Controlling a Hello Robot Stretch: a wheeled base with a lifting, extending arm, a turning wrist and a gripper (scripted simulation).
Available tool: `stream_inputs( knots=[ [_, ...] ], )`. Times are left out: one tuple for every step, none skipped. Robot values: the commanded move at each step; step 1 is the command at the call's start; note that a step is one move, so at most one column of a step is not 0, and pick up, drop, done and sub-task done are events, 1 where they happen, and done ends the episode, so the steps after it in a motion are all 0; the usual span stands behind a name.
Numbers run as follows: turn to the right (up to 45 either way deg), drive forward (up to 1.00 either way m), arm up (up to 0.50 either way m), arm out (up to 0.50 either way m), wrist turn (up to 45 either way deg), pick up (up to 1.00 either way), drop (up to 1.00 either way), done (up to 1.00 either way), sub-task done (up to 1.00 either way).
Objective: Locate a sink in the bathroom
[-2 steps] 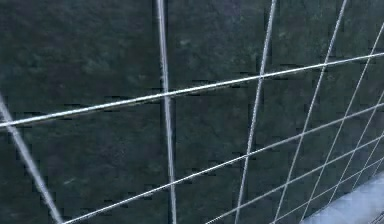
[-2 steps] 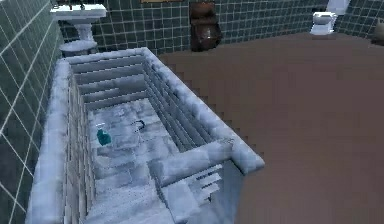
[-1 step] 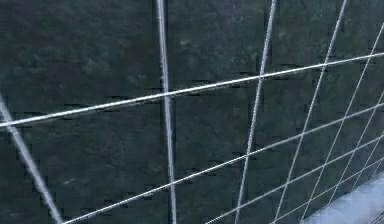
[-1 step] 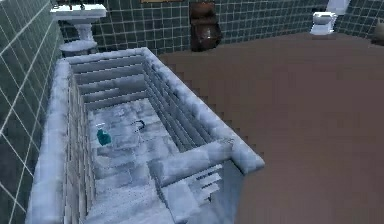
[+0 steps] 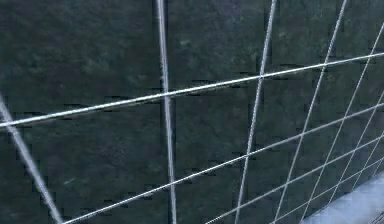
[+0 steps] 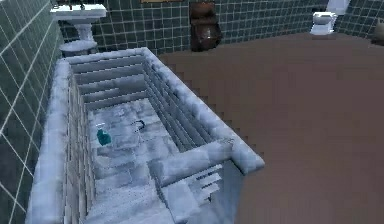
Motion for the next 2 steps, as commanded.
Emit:
stream_inputs(
  knots=[
    [45.0, 0.00, 0.00, 0.00, 0.0, 0.00, 0.00, 0.00, 0.00],
    [45.0, 0.00, 0.00, 0.00, 0.0, 0.00, 0.00, 0.00, 0.00]
  ],
)
